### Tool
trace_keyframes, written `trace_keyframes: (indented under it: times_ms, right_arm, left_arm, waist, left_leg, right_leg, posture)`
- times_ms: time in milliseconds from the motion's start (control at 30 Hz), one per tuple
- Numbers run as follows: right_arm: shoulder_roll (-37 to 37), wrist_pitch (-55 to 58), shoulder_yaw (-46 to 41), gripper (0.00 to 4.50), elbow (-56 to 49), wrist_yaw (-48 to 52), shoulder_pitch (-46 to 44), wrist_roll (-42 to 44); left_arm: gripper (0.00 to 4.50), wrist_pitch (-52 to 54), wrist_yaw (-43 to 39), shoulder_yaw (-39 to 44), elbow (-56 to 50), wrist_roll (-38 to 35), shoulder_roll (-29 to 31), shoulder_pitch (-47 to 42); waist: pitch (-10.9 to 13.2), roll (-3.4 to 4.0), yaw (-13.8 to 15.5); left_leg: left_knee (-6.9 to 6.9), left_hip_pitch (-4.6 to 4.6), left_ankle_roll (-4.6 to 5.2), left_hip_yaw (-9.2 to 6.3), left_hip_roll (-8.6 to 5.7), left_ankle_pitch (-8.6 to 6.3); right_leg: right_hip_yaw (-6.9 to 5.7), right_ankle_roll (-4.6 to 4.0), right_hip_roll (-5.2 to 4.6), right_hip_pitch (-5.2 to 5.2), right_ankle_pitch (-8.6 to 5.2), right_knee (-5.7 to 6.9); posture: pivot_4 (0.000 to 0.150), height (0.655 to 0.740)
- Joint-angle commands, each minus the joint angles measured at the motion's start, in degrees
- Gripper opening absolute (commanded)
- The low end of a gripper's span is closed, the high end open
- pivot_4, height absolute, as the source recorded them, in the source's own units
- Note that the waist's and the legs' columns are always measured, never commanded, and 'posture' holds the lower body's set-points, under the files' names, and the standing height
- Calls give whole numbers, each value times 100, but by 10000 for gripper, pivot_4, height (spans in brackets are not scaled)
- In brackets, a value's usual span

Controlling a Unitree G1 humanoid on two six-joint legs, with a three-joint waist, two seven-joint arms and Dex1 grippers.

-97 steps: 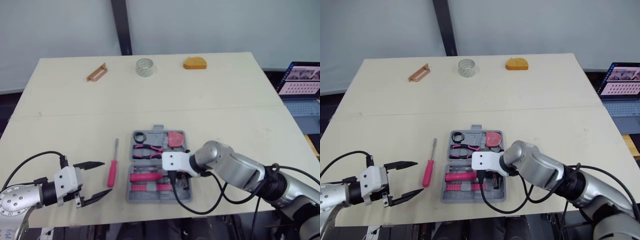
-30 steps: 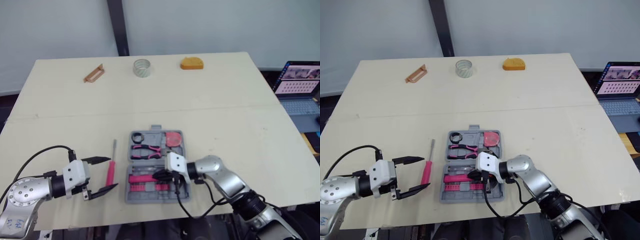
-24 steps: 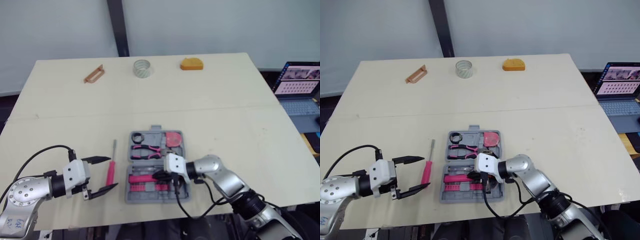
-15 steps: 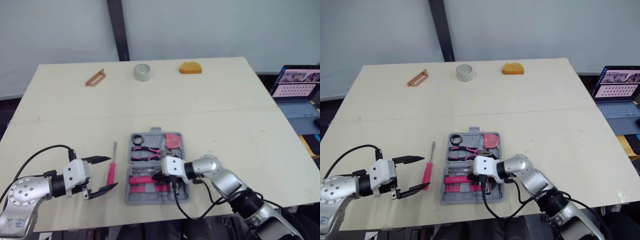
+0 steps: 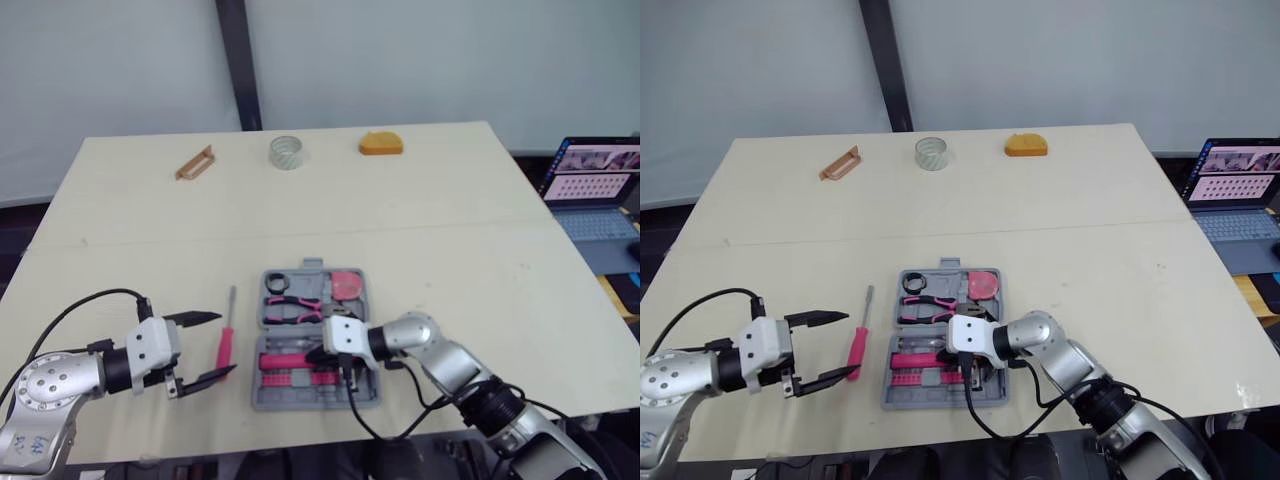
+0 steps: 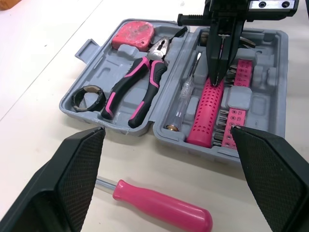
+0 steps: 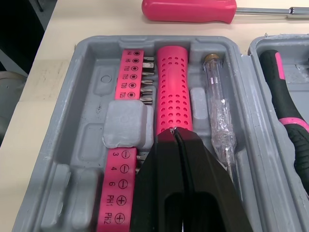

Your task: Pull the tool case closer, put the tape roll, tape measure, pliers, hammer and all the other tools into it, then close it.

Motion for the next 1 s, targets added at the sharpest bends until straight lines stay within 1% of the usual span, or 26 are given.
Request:
trace_keyframes:
  times_ms: [33, 133, 200, 233, 267, 333, 400, 500, 533, 600, 667, 733, 867, 1000]
  right_arm:
    - [-147, 441, -364, 475, 80, 175, 268, 339]
    - [-331, 1096, -958, 475, -704, 355, 261, 1079]
    - [-522, 1698, -1433, 475, -1135, 369, 243, 1592]
    - [-666, 1992, -1687, 5495, -1330, 380, 246, 1844]
    - [-787, 2209, -1880, 8424, -1466, 385, 251, 2020]
    - [-1099, 2556, -2334, 18328, -1675, 408, 332, 2342]
    - [-1461, 2686, -2774, 28631, -1733, 410, 530, 2491]
    - [-1932, 2574, -3370, 43758, -1566, 400, 987, 2516]
    - [-2064, 2513, -3603, 44518, -1454, 395, 1170, 2526]
    - [-2249, 2335, -3994, 44518, -1201, 382, 1471, 2495]
    - [-2424, 2037, -4496, 44518, -675, 334, 1739, 2415]
    - [-2526, 1760, -4823, 44518, -180, 265, 1864, 2336]
    - [-2545, 1241, -5061, 44518, 642, 131, 1877, 2117]
    - [-2477, 946, -5113, 44518, 1078, 52, 1762, 2052]
  left_arm:
    - [45000, 86, 94, 0, -38, -18, 25, -50]
    - [45000, 298, 147, 35, 77, -39, 61, -112]
    - [45000, 639, 144, 116, 110, -254, 79, -142]
    - [45000, 813, 152, 182, 120, -367, 79, -156]
    - [45000, 941, 164, 235, 137, -438, 78, -169]
    - [45000, 1121, 278, 442, 190, -533, 59, -173]
    - [45000, 1213, 436, 755, 290, -601, 27, -108]
    - [45000, 1212, 606, 1264, 560, -579, -1, 131]
    - [45000, 1192, 641, 1441, 676, -552, -5, 251]
    - [45000, 1191, 724, 1747, 869, -549, -32, 441]
    - [45000, 1224, 862, 2195, 1213, -620, -78, 636]
    - [45000, 1206, 1017, 2467, 1482, -634, -156, 734]
    - [45000, 944, 1049, 2616, 1936, -553, -255, 825]
    - [45000, 782, 1053, 2608, 2111, -558, -303, 816]
  waist:
    - [6, 8, 13]
    - [50, 20, 24]
    - [87, 17, 17]
    - [103, 20, 15]
    - [114, 24, 15]
    - [127, 21, 5]
    - [138, 13, 5]
    - [143, 4, 10]
    - [145, 2, 12]
    - [151, -4, 3]
    - [158, -14, 5]
    - [164, -19, 1]
    - [166, -20, -3]
    - [170, -23, -8]
  left_leg:
    - [0, -2, 1, 0, 0, 0]
    - [1, -12, 4, 3, -2, -3]
    - [2, -17, 4, 5, -1, -3]
    - [2, -19, 4, 6, 0, -3]
    - [2, -21, 4, 7, 0, -3]
    - [0, -22, 4, 6, 0, -3]
    - [-3, -25, 4, 7, 0, -4]
    - [-2, -30, 6, 8, 0, -7]
    - [-3, -30, 8, 12, 0, -9]
    - [-3, -30, 8, 16, 0, -10]
    - [-1, -29, 9, 26, 0, -10]
    - [0, -27, 9, 31, 1, -10]
    - [0, -19, 9, 35, 3, -10]
    - [-1, -19, 9, 40, 4, -11]
  right_leg:
    - [0, 0, 0, -1, 0, -2]
    - [-1, 0, -1, -5, 0, -9]
    - [-1, 0, 0, -12, 0, -9]
    - [-1, 0, 0, -16, 0, -7]
    - [-1, 0, 0, -17, 0, -7]
    - [-1, 0, 0, -21, 0, -8]
    - [-2, 0, 0, -23, 0, -10]
    - [-4, 0, 0, -23, 0, -17]
    - [-3, 0, -1, -22, 0, -19]
    - [-4, 1, -1, -22, 0, -23]
    - [-3, 1, -2, -23, 0, -26]
    - [0, 1, -3, -22, 0, -25]
    - [1, 1, -3, -21, 0, -23]
    - [2, 1, -4, -23, 0, -23]
  posture:
    - [1500, 7400]
    - [1500, 7400]
    - [1500, 7400]
    - [1500, 7400]
    - [1500, 7400]
    - [1500, 7400]
    - [1500, 7400]
    - [1500, 7400]
    - [1500, 7400]
    - [1500, 7400]
    - [1500, 7400]
    - [1500, 7400]
    - [1500, 7400]
    - [1500, 7400]
